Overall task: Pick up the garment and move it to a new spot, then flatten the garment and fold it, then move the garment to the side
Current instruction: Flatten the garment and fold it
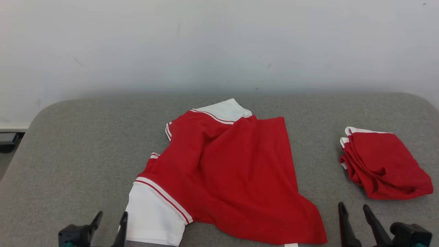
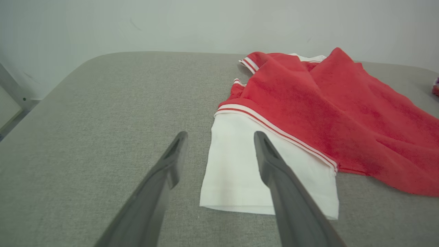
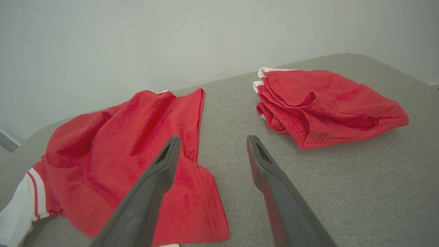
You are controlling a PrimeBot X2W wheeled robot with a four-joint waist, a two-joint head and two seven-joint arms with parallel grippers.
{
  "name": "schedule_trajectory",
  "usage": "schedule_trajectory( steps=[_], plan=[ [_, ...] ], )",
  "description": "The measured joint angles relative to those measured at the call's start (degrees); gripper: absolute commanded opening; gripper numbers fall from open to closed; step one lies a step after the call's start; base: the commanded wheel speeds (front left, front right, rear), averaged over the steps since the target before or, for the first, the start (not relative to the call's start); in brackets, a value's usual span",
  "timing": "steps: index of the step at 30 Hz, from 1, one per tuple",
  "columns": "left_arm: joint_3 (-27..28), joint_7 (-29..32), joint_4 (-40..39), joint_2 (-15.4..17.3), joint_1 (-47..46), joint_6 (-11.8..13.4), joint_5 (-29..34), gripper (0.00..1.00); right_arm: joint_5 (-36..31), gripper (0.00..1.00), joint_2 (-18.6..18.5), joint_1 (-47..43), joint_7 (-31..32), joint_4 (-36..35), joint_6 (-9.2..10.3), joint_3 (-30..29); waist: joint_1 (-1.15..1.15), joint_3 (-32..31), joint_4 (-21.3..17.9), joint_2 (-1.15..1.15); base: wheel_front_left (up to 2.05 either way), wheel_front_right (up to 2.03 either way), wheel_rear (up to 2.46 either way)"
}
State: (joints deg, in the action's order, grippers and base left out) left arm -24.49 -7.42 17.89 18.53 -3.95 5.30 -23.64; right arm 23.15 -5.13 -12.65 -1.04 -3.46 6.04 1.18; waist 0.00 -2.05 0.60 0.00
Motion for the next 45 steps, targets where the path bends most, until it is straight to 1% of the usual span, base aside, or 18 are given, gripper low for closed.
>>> schedule_trajectory(
  steps=[5,13,17,23,29,35,42,45],
  plan=[
    [1.04,2.83,3.64,0.13,-1.72,0.73,0.01,1.00,-0.51,1.00,-0.01,-0.01,2.56,0.16,0.01,1.56,0.00,1.09,-0.29,0.00,0.00,0.00,0.00],
    [-0.86,9.79,11.25,0.86,-6.97,0.76,1.54,1.00,-3.36,1.00,-0.53,0.31,7.58,1.25,0.03,4.37,0.00,4.21,-1.03,0.00,0.00,0.00,0.00],
    [-1.44,12.62,14.11,0.60,-7.31,0.76,1.55,1.00,-3.77,1.00,-0.53,0.81,9.56,1.53,0.08,5.32,0.01,5.73,-1.71,0.00,0.00,0.00,0.00],
    [-1.24,13.72,15.24,-0.83,-9.54,0.83,1.35,1.00,-3.96,1.00,-0.58,1.58,11.22,1.82,0.10,5.00,0.01,7.28,-2.63,0.00,0.00,0.00,0.00],
    [-1.91,13.94,15.21,-1.83,-9.81,0.82,1.36,1.00,-3.97,1.00,-0.58,1.58,12.58,1.74,0.31,4.81,0.00,7.56,-2.53,0.00,0.00,0.00,0.00],
    [-2.78,14.23,15.01,-2.03,-9.79,1.14,2.11,1.00,-4.21,1.00,-0.69,1.56,13.28,1.25,0.53,4.44,0.00,7.66,-2.19,0.00,0.00,0.00,0.00],
    [-3.69,14.88,14.61,-3.45,-9.39,1.31,2.43,1.00,-4.22,1.00,-1.22,1.09,14.29,0.98,0.59,4.04,0.00,7.78,-1.02,0.00,0.00,0.00,0.00],
    [-3.71,14.93,14.57,-3.89,-9.38,1.31,2.43,1.00,-4.43,1.00,-1.24,1.15,15.26,1.88,0.59,4.05,0.00,7.73,-0.47,0.00,0.00,0.00,0.00]
  ],
)
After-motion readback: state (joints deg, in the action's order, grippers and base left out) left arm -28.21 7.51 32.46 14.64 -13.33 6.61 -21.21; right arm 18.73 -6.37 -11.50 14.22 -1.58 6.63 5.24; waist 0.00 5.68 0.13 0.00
